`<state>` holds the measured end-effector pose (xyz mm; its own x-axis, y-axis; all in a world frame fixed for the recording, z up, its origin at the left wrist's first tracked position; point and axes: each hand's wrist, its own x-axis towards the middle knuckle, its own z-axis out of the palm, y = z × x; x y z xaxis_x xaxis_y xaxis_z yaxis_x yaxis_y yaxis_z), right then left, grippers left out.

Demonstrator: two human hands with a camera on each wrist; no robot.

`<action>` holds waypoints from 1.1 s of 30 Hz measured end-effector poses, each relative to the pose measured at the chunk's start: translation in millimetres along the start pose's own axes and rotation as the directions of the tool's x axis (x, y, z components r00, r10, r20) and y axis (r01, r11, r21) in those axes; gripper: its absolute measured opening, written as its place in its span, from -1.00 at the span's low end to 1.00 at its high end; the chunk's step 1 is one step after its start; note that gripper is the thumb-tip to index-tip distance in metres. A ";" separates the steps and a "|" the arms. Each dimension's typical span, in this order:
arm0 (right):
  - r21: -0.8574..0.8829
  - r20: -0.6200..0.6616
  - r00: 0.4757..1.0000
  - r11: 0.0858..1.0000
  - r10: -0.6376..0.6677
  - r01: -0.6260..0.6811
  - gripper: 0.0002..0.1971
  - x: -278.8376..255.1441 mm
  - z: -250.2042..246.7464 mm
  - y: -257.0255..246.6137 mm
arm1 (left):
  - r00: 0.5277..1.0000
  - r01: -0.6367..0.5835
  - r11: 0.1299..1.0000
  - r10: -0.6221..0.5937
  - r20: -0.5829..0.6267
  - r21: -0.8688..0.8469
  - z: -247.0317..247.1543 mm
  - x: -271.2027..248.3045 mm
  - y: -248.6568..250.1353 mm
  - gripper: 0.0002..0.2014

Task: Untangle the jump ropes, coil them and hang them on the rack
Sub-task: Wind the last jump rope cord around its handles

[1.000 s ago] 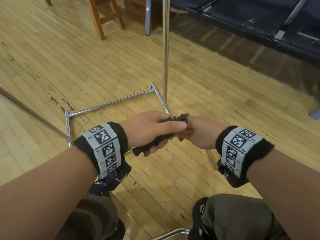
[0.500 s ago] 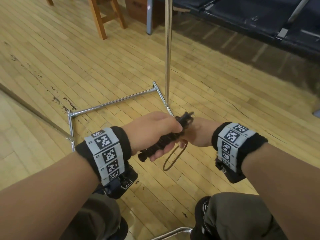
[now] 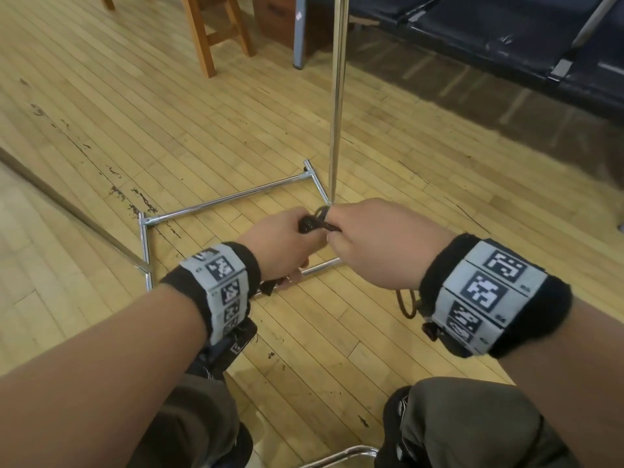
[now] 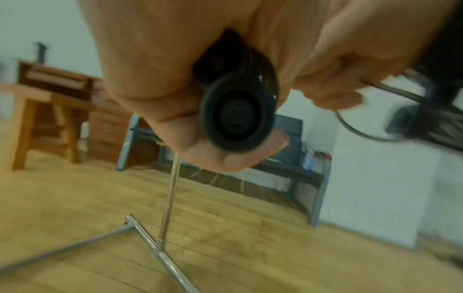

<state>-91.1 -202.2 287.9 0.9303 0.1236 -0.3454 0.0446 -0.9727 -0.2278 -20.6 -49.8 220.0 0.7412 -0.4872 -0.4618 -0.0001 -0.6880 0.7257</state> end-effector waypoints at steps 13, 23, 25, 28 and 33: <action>0.469 0.307 0.951 0.865 0.029 -0.178 -0.69 -7.2 23.3 44.9 | 0.892 -0.211 0.890 0.344 0.292 -0.403 -3.9 -17.1 21.9 -0.64; -0.014 0.102 0.993 0.998 0.064 -0.063 -0.92 12.3 8.5 35.5 | 0.953 -0.301 0.750 0.208 0.221 0.589 47.6 -19.2 18.1 -0.58; 0.001 0.073 0.997 0.999 0.038 -0.038 -0.90 9.0 -0.1 27.0 | 0.973 -0.231 0.789 0.172 0.156 0.569 46.5 -15.3 14.5 -0.59; 0.061 0.036 0.999 0.998 0.013 -0.016 -0.94 0.3 -8.3 21.9 | 0.989 -0.147 0.894 0.123 0.083 0.424 35.4 -11.4 10.4 -0.68; 0.268 -0.109 0.994 0.964 0.028 0.003 -0.90 -9.5 -6.4 33.1 | 0.994 -0.101 0.991 0.104 -0.030 0.089 6.1 -1.9 10.9 -0.81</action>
<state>-96.1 -236.8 289.5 0.9653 0.0746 -0.2503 -0.0520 -0.8843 -0.4640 -26.1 -59.6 225.6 0.7569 -0.5401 -0.3680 -0.1353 -0.6804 0.7202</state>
